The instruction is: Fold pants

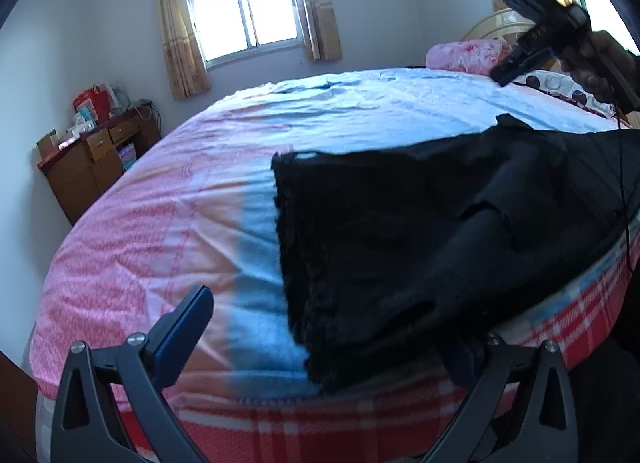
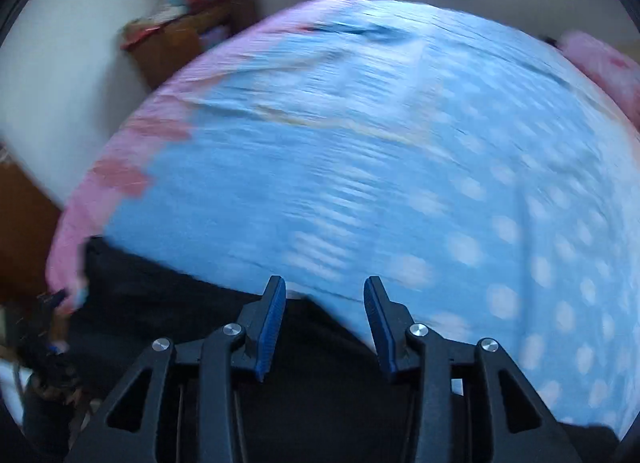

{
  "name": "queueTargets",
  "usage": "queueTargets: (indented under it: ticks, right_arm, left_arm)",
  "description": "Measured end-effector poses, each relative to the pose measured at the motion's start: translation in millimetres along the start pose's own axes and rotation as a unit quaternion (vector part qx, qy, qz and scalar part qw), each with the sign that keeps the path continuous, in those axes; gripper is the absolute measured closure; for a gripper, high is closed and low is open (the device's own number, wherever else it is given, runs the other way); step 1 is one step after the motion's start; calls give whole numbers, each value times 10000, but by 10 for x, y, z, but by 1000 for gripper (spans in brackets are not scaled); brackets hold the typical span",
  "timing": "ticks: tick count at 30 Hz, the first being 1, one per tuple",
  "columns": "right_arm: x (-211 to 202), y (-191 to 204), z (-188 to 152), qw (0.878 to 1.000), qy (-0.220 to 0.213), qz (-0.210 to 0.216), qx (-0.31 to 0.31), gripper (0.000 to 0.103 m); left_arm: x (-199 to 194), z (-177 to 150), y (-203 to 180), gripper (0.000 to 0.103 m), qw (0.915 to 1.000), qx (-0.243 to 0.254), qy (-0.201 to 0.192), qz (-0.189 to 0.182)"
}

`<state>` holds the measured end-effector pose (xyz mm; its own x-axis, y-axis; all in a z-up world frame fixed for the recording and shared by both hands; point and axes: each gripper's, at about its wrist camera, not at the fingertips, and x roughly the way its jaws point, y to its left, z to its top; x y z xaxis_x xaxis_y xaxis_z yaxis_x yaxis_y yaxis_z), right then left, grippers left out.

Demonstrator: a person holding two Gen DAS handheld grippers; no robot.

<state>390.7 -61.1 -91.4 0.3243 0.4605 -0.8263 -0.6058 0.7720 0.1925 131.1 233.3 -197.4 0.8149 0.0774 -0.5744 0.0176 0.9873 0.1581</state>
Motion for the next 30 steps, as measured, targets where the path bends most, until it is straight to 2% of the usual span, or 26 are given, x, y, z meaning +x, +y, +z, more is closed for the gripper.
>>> queueTargets:
  ticks: [2,4,7,10,12,13,15,18,21,24,26,27,28,30]
  right_arm:
    - [211,551,75,9956,225,640,-651,60]
    - [435,1055,107,9857,420,1027,-1271,60]
    - [835,1790,140,9666,582,996,-2288,60]
    - [1110,2106,176,9557,731,1004,-2668,60]
    - [1252,2251,220,9497,833,841,-2899,63]
    - [1300,2295,246,9489,856,754,-2942,76]
    - [1357,2279,333,9520,904,655,-2849,81]
    - [1401,2204,410,9569,873,541,-2717,87]
    - [1366,2146,494,9660,635,470,-2460,93]
    - [1380,2087,542,9689,697,766,-2246,93]
    - [1370,2054,517,9675,709,963,-2226,91]
    - [1331,2038,505,9677,710,1025,-2189,82]
    - [1286,2019,498,9689,714,1045,-2127,65]
    - [1106,1930,471,9722,529,993,-2051,50]
  left_arm:
    - [-4,34,8,0,10000,15,-28,52]
    - [-13,62,41,0,10000,-46,-73,8]
    - [-4,75,49,0,9999,-42,-81,-42]
    - [9,80,36,0,9999,37,-101,-64]
    - [19,63,46,0,9999,47,-93,-93]
    - [29,52,63,0,9999,49,-85,-100]
    - [49,-4,95,0,9998,27,-14,-174]
    - [56,-117,127,0,9997,53,97,-201]
    - [20,-198,182,0,9995,-37,116,-279]
    - [-20,-254,331,0,9990,-366,195,-165]
    - [-75,-267,420,0,9980,-600,166,-115]
    - [-114,-259,469,0,9968,-763,121,-191]
    - [-171,-245,524,0,9943,-995,38,-370]
    - [-242,-213,580,0,9886,-1326,-66,-712]
